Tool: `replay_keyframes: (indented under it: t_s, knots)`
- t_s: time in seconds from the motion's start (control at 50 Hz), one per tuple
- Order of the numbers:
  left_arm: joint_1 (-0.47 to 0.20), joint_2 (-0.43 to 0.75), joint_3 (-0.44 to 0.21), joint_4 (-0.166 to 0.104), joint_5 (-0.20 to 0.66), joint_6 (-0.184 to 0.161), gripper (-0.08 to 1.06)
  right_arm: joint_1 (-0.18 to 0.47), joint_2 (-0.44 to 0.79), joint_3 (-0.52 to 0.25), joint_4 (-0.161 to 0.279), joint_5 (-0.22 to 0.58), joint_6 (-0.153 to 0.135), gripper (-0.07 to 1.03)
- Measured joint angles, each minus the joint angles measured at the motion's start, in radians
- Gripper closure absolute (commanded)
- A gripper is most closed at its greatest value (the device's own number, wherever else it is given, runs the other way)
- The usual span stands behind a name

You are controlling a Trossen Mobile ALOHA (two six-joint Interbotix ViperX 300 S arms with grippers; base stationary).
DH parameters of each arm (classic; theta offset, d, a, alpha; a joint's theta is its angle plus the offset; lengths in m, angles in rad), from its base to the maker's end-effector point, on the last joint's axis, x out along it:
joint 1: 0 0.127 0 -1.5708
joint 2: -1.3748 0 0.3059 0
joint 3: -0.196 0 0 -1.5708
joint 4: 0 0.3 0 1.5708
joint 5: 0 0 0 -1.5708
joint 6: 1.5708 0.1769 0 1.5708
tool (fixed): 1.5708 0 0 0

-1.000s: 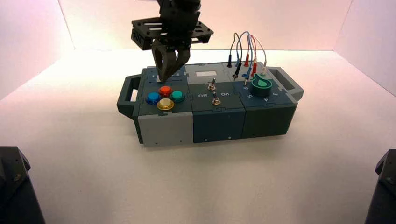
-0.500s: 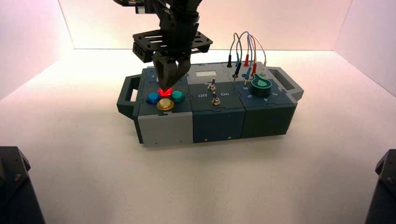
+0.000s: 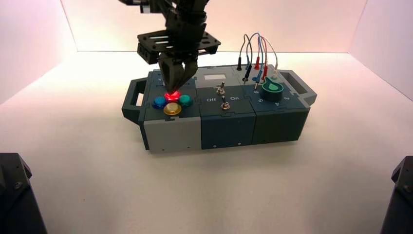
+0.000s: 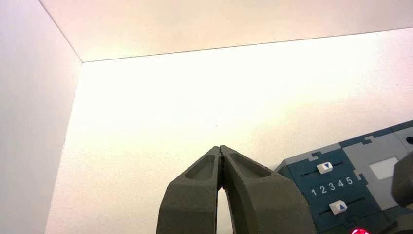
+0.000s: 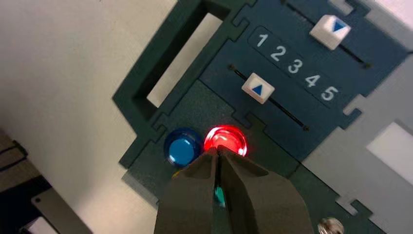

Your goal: Push the red button with the right gripper.

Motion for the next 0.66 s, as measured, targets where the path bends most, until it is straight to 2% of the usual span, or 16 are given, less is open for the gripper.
replay_keyframes:
  t_s: [0.12, 0.2, 0.28, 0.42, 0.66]
  knots:
    - [0.002, 0.000, 0.000, 0.000, 0.000, 0.000, 1.01, -0.002, -0.051, 0.012, 0.000, 0.002, 0.000, 0.99]
    - [0.002, 0.000, 0.000, 0.000, -0.002, 0.002, 1.01, -0.005, -0.130, 0.031, -0.002, 0.002, 0.000, 0.99]
    - [0.000, 0.000, 0.000, 0.002, 0.000, 0.003, 1.01, -0.003, -0.190, 0.041, -0.002, 0.031, 0.005, 0.99]
    - [0.002, 0.000, 0.000, 0.003, 0.000, 0.005, 1.01, -0.002, -0.210, 0.060, 0.000, 0.077, 0.005, 0.99]
    - [0.000, -0.005, 0.009, 0.005, 0.000, 0.005, 1.01, 0.002, -0.213, 0.104, 0.000, 0.081, 0.006, 0.99]
